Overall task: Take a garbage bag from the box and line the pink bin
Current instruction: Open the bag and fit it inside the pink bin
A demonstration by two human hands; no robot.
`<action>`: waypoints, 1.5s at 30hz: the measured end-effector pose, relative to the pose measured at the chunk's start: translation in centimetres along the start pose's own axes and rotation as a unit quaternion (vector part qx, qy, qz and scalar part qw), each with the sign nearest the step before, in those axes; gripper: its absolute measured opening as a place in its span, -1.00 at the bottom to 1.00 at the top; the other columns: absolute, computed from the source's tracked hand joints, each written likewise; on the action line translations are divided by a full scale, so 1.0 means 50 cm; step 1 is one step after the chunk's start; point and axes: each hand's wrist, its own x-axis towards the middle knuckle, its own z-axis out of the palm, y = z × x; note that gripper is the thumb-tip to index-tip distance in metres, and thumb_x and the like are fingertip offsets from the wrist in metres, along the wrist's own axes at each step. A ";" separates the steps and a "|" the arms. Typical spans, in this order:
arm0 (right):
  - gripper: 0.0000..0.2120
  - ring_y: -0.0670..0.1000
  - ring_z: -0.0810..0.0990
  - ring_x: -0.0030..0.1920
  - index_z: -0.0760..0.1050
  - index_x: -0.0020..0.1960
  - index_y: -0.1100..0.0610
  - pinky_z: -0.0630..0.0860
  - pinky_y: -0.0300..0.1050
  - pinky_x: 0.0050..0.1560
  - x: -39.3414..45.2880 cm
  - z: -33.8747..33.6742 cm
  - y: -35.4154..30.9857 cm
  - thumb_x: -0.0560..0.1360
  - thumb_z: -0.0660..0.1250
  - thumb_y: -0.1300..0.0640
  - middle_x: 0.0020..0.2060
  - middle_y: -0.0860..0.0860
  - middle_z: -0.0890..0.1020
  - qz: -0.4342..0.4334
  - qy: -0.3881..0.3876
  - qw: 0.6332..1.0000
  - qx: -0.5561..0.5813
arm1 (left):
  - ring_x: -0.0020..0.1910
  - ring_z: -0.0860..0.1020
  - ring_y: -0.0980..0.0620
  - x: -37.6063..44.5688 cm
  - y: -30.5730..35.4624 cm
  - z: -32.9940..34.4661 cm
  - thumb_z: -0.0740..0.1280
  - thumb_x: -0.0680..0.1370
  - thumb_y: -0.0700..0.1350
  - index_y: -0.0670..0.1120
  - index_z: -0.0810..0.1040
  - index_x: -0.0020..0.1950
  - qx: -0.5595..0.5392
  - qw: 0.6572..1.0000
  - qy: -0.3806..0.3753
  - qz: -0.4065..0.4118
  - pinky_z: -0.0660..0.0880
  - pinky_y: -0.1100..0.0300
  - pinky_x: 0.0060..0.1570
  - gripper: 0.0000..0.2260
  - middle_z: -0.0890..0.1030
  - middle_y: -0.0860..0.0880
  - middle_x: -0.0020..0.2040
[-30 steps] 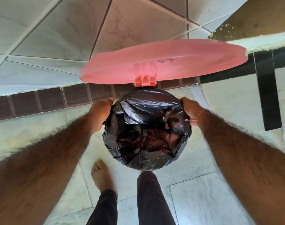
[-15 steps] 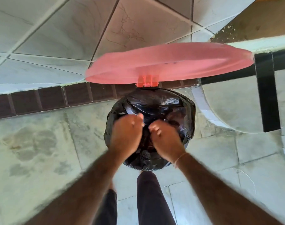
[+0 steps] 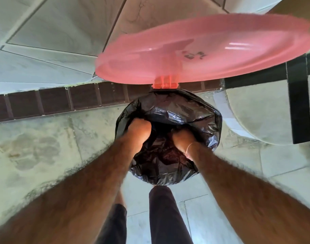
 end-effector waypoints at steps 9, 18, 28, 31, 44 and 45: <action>-0.60 0.17 0.35 0.42 0.37 0.42 0.07 0.24 0.05 0.44 -0.039 0.115 -0.025 0.61 0.12 0.03 0.41 0.14 0.42 -0.080 -0.119 0.985 -0.092 | 0.11 0.59 -0.08 -0.068 -0.041 0.011 0.30 0.50 -0.22 -0.09 0.62 0.10 0.561 0.799 -0.099 0.193 0.51 0.07 0.05 -0.79 0.67 -0.08 0.07; -0.72 0.16 0.58 0.15 0.54 0.17 0.13 0.48 -0.03 0.17 -0.028 0.025 -0.050 0.55 0.14 0.22 0.17 0.14 0.62 -0.084 -0.165 0.982 -0.042 | -0.07 0.57 -0.12 -0.093 -0.066 -0.013 0.15 0.44 -0.18 -0.05 0.62 -0.05 0.506 0.756 0.032 0.414 0.46 0.00 0.00 -0.74 0.63 -0.04 -0.15; -0.59 0.13 0.34 0.42 0.35 0.42 0.11 0.21 0.00 0.47 0.032 -0.190 -0.094 0.62 0.15 -0.01 0.45 0.09 0.37 -0.084 -0.079 0.986 0.124 | -0.11 0.55 -0.08 -0.263 -0.226 0.055 0.29 0.41 -0.08 -0.10 0.56 0.15 0.429 0.764 0.012 0.483 0.55 0.02 -0.05 -0.67 0.59 -0.05 -0.05; -0.61 0.17 0.44 0.32 0.41 0.36 0.22 0.32 -0.11 0.32 0.013 -0.177 -0.109 0.64 0.08 0.04 0.35 0.18 0.48 -0.074 -0.069 0.993 0.062 | -0.05 0.56 -0.09 -0.269 -0.228 0.050 0.37 0.37 -0.09 -0.11 0.56 0.17 0.404 0.786 0.022 0.468 0.54 0.03 0.03 -0.63 0.60 -0.06 -0.02; -0.60 0.14 0.59 0.11 0.46 0.25 0.01 0.50 -0.01 0.14 -0.213 -0.005 0.056 0.54 0.06 -0.12 0.07 0.07 0.65 -0.181 0.035 0.980 -0.081 | 0.16 0.46 -0.14 -0.202 -0.177 -0.070 0.42 0.42 -0.15 -0.10 0.46 0.29 0.238 0.897 0.241 0.283 0.47 -0.08 0.10 -0.55 0.50 -0.14 0.22; -0.66 0.12 0.58 0.08 0.51 0.20 0.06 0.50 -0.01 0.14 -0.219 -0.009 0.053 0.54 0.12 -0.02 0.05 0.08 0.64 -0.174 0.108 0.979 0.007 | 0.14 0.46 -0.14 -0.202 -0.176 -0.069 0.40 0.45 -0.16 -0.12 0.44 0.29 0.176 0.912 0.257 0.268 0.49 -0.07 0.12 -0.58 0.49 -0.15 0.20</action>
